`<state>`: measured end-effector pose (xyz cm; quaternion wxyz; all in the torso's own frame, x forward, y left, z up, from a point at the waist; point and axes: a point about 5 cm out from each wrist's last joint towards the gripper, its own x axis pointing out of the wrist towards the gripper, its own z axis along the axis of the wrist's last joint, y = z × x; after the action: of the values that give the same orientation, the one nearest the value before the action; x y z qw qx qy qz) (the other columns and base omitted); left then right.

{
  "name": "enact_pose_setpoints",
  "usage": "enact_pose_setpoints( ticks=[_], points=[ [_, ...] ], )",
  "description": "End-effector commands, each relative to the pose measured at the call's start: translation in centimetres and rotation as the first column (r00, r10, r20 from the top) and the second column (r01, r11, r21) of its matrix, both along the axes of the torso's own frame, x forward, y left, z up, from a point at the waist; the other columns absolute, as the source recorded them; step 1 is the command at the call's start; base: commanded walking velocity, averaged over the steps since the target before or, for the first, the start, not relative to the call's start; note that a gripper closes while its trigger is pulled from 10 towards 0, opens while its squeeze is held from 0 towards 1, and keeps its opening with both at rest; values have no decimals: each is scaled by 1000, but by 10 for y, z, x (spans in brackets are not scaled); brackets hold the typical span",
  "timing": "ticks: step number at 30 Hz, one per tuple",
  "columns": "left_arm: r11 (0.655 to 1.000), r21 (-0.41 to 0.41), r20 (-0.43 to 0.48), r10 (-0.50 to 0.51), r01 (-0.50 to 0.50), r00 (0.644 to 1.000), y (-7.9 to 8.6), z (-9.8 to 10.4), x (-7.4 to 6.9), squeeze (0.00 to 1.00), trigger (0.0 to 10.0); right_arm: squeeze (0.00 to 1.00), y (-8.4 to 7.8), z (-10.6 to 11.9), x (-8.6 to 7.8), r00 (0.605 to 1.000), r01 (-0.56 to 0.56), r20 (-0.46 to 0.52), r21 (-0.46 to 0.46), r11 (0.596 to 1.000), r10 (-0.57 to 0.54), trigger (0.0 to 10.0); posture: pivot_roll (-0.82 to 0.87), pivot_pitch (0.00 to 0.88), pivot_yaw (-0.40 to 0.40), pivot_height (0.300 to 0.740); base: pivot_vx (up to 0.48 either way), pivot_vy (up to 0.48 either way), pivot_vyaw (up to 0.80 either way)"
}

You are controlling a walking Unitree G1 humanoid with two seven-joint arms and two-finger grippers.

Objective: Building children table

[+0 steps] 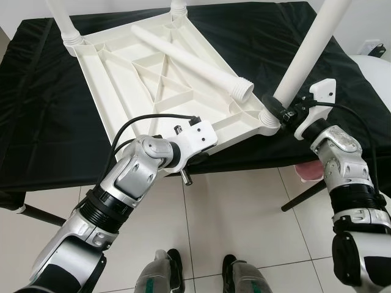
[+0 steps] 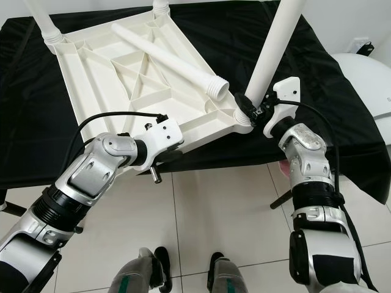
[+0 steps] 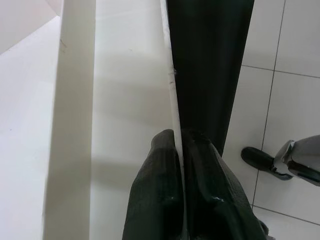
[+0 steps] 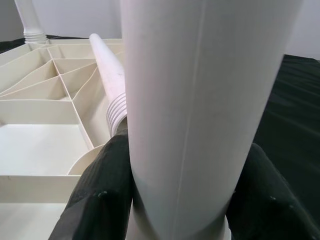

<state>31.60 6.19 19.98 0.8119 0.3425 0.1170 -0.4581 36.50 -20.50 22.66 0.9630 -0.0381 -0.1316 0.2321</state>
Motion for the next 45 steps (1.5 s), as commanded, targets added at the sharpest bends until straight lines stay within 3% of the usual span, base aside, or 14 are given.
enact_pose_setpoints(
  ticks=[1,22,45],
  points=[
    [999,30,41,18,-20,999,-1,0,3,0,10000,0,10,14,-2,997,-33,65,33,999,31,10000,-131,198,42,740,0,0,0],
    [999,30,45,17,-19,999,-2,1,3,0,10000,0,23,11,-12,997,12,71,59,998,-17,10000,-132,193,41,740,0,0,0],
    [999,31,45,20,-22,999,-1,1,3,0,10000,0,30,5,-17,983,163,70,98,982,-171,10000,-129,204,44,740,0,0,0]
  ],
)
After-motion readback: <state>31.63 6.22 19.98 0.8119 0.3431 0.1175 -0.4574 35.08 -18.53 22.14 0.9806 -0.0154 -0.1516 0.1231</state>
